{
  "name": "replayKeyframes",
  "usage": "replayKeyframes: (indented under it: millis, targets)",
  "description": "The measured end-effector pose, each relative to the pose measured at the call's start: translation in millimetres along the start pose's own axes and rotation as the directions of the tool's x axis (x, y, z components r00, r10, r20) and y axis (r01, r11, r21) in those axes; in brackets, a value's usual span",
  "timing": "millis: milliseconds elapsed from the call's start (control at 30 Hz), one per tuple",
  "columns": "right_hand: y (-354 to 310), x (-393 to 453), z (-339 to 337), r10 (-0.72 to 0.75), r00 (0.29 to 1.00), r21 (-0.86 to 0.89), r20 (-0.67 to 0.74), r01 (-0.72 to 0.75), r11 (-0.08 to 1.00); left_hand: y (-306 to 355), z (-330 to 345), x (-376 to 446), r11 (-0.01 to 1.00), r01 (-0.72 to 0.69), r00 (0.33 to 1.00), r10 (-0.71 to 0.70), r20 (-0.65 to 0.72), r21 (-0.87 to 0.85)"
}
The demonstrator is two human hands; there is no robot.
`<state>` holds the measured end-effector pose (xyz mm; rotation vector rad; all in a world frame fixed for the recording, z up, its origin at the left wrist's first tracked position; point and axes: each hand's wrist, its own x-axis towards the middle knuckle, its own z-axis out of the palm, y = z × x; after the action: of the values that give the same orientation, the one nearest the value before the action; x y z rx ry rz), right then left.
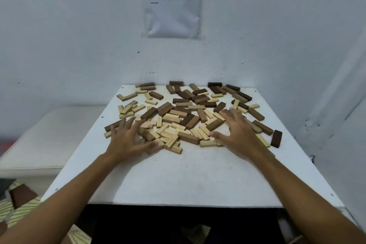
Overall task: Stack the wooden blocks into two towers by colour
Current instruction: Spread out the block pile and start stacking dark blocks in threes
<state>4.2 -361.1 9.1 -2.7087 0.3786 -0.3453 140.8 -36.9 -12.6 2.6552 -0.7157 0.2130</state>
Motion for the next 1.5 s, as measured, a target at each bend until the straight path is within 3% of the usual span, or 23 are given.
replayKeyframes:
  millis: [100, 200, 300, 500, 667, 867, 1000, 1100, 1167, 1233, 1367, 1500]
  targets:
    - [39.9, -11.4, -12.1, 0.106, 0.993, -0.126, -0.051, -0.112, 0.986, -18.5, -4.8, -11.9, 0.987, 0.156, 0.983, -0.160, -0.086, -0.044]
    - [72.0, -22.9, -16.4, 0.236, 0.972, -0.231, -0.001, -0.230, 0.945, -26.5, -1.6, -15.6, 0.981, 0.192, 0.977, -0.190, -0.099, 0.011]
    - [82.5, -30.8, -16.1, 0.340, 0.938, -0.208, 0.062, -0.321, 0.924, -23.7, 4.1, -8.1, 0.977, 0.211, 0.976, -0.211, -0.046, 0.006]
    - [72.2, -21.9, -3.5, 0.229, 0.973, -0.131, 0.038, -0.222, 0.966, 12.7, 16.5, -3.6, 0.984, 0.171, 0.985, -0.171, 0.008, 0.040]
    - [48.6, -6.6, 12.3, 0.223, 0.975, -0.066, 0.023, -0.221, 0.973, 27.5, 28.7, 2.7, 0.979, 0.182, 0.979, -0.189, 0.073, 0.090]
    - [15.1, 4.7, 29.4, 0.281, 0.960, -0.036, 0.002, -0.281, 0.959, 43.8, 28.7, 8.1, 0.989, 0.116, 0.989, -0.106, 0.100, -0.094]
    - [15.7, 5.1, 24.3, 0.144, 0.988, 0.152, -0.050, -0.135, 0.979, 49.9, 11.1, 15.9, 0.949, 0.109, 0.991, -0.126, -0.041, -0.297]
    - [12.0, 8.0, 8.3, 0.031, 0.991, 0.416, -0.129, 0.026, 0.909, 35.5, 5.5, 31.7, 0.898, 0.088, 0.977, -0.162, -0.138, -0.431]
    - [10.7, 17.9, -1.4, -0.050, 0.987, 0.460, -0.155, 0.116, 0.880, 21.9, 2.5, 46.9, 0.894, 0.072, 0.969, -0.169, -0.183, -0.443]
    - [14.4, 40.8, -5.6, -0.081, 0.983, 0.427, -0.165, 0.145, 0.892, 5.8, -1.6, 67.8, 0.913, 0.082, 0.964, -0.175, -0.201, -0.401]
    - [44.5, 115.2, -2.8, 0.033, 0.999, 0.285, -0.043, -0.019, 0.958, -36.5, 2.3, 124.0, 0.970, 0.160, 0.968, -0.191, -0.164, -0.186]
    - [87.6, 175.6, 4.5, 0.234, 0.971, 0.008, -0.043, -0.234, 0.972, -68.7, 13.1, 161.8, 0.910, 0.408, 0.913, -0.404, -0.054, 0.073]
